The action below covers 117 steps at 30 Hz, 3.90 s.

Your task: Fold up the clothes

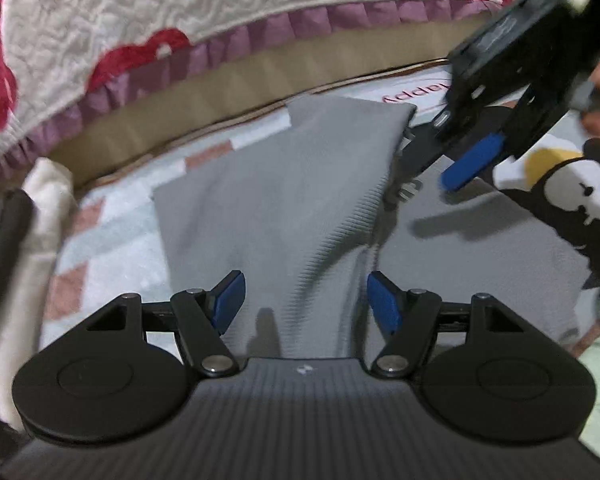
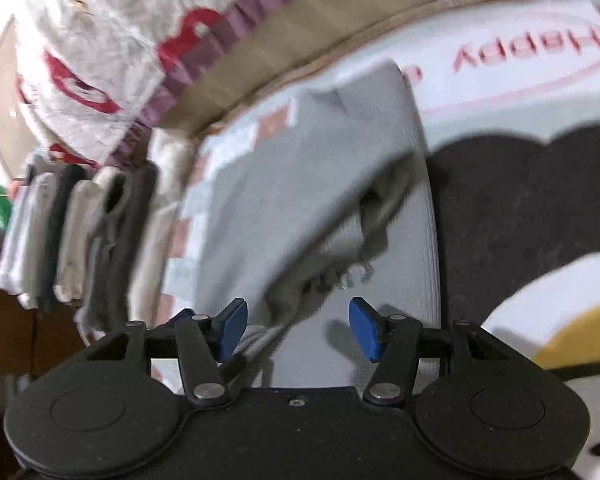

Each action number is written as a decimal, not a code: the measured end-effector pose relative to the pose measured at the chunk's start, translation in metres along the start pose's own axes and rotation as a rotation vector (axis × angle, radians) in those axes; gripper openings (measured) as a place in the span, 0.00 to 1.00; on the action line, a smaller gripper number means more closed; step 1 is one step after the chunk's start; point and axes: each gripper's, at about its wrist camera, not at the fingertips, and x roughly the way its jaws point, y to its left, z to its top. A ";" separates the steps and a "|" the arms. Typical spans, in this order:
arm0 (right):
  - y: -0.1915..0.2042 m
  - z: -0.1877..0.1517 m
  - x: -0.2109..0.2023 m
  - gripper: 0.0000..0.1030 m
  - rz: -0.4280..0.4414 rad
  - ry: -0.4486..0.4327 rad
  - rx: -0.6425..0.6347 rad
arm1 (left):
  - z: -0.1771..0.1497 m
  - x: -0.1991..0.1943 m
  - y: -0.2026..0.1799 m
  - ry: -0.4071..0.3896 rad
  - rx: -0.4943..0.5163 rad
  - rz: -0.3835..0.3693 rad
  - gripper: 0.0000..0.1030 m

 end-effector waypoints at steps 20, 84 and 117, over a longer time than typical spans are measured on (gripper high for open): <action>0.051 0.046 0.051 0.21 0.101 -0.318 0.079 | -0.029 -0.009 0.063 0.072 -0.341 -0.169 0.25; -0.044 -0.079 -0.045 0.64 0.081 0.085 0.073 | -0.023 -0.067 0.025 -0.083 -0.063 -0.220 0.58; 0.046 -0.018 -0.063 0.30 0.056 -0.056 -0.184 | -0.011 -0.020 0.018 0.054 -0.162 -0.224 0.16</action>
